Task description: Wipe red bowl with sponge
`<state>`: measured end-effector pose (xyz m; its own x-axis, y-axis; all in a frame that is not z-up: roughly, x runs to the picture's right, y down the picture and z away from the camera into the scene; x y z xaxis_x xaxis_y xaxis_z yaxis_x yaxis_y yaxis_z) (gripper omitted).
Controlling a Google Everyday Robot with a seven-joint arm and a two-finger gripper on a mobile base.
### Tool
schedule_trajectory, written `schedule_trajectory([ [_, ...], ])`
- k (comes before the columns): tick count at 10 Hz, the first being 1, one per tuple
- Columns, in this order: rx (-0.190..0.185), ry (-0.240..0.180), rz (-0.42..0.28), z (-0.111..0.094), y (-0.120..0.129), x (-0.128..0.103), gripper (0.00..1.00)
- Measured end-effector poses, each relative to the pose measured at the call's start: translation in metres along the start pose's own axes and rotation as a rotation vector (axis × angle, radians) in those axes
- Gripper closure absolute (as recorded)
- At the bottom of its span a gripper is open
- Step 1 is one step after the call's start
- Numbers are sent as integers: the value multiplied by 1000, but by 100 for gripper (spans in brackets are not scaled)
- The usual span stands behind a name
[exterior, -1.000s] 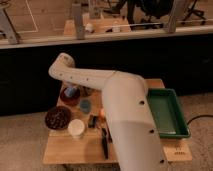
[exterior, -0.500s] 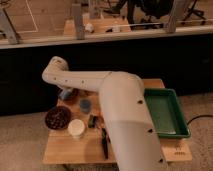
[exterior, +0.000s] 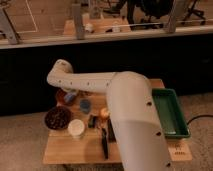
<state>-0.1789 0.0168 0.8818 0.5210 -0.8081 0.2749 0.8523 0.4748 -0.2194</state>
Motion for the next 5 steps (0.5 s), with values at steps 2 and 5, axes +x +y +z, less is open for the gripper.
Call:
schedule_trajectory([
  [2, -29, 18, 35, 1, 14, 11, 100],
  [5, -56, 58, 75, 2, 21, 33, 100],
])
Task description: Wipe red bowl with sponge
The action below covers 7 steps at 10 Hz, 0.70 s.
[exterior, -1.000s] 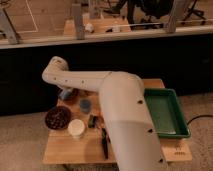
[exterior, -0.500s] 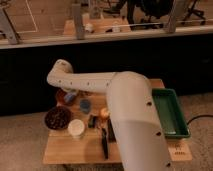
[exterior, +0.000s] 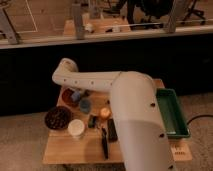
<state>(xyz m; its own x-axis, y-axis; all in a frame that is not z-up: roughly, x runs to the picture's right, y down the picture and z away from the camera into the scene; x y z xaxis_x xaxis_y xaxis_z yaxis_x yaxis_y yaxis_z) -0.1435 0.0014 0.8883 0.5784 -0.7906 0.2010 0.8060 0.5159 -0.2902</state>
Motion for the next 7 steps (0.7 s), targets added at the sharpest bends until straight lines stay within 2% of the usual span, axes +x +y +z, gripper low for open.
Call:
schedule_trajectory([
  [2, 12, 14, -4, -4, -13, 3, 100],
  [4, 43, 17, -34, -10, -40, -10, 100],
  [7, 66, 13, -86, -14, -61, -27, 100],
])
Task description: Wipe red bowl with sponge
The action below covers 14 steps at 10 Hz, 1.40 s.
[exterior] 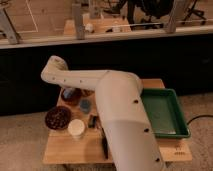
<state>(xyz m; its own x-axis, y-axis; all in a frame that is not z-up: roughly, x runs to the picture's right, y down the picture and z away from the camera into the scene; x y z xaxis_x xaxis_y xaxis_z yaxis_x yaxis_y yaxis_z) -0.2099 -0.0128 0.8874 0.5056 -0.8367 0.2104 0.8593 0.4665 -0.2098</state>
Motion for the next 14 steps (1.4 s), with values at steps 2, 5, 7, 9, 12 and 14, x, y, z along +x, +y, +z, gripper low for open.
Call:
schedule_trajectory([
  [2, 9, -8, -25, -2, 2, -10, 100],
  [5, -4, -21, -36, -4, 25, -25, 100],
  [7, -38, -26, -26, 2, 49, -24, 100],
  [9, -68, -13, 4, 5, 69, -11, 100],
  [12, -77, 20, 35, 1, 71, 9, 100],
  [14, -67, 35, 34, -2, 61, 15, 100],
])
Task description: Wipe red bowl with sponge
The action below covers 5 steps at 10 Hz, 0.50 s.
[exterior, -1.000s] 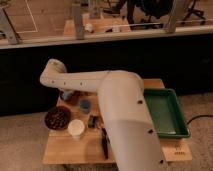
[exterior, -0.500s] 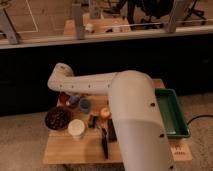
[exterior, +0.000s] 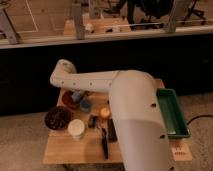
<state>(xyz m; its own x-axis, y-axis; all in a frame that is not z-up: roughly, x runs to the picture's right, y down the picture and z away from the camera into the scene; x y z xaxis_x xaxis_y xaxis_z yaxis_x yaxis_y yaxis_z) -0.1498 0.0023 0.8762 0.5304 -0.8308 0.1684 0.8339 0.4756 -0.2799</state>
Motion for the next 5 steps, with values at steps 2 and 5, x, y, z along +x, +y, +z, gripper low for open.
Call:
schedule_trajectory([
  [2, 19, 3, -22, -2, -23, -7, 100],
  [5, 41, -8, -60, -3, -41, -21, 100],
])
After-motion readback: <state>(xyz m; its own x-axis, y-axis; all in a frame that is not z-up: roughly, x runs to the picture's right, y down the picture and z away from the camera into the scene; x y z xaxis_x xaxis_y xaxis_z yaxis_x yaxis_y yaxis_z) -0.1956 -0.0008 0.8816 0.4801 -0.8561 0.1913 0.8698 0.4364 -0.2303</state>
